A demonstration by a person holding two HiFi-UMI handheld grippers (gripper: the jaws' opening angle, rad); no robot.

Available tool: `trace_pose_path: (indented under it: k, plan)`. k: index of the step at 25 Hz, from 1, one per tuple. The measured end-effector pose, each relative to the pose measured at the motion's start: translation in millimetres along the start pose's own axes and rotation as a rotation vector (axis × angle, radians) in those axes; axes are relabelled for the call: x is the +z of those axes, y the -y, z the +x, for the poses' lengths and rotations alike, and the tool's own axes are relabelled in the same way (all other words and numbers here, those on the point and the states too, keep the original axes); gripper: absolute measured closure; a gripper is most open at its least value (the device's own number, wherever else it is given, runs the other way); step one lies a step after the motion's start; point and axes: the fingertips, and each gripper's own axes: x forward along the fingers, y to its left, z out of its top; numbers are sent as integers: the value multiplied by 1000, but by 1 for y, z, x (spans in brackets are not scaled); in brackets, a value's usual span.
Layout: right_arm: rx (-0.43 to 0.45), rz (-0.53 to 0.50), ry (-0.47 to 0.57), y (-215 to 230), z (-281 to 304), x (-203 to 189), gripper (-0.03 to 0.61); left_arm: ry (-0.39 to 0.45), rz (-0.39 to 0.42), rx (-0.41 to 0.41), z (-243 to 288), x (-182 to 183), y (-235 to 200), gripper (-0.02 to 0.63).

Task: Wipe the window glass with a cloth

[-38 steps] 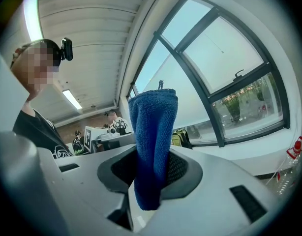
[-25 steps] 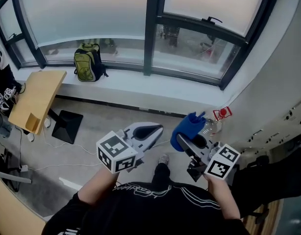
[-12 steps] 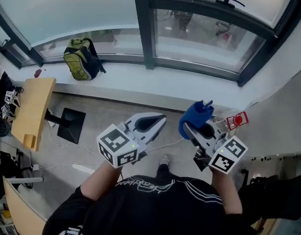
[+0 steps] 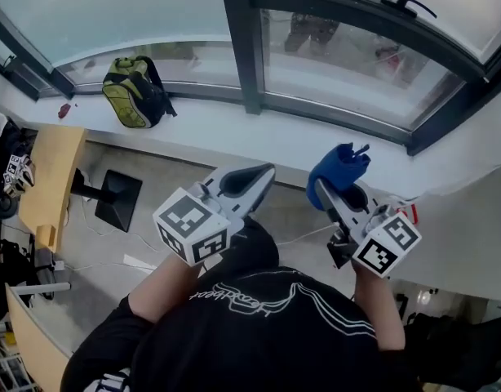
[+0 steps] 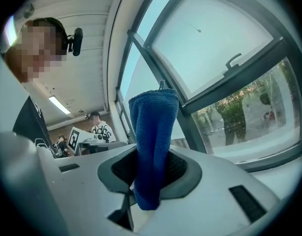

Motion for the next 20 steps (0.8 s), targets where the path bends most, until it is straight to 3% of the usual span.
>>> trace_pose_path:
  k: [6,11,20]
  plan:
    - [-72,-56,4,48,25,6,486,0,7,-20,41,-6,-36,609]
    - [-127,-49,-14,110,64,6,486,6,-7,-20,95,-9,-99,609]
    - [-90,-71,-93,212,203,18,486,-21,-69,11,172,-14,-239,609]
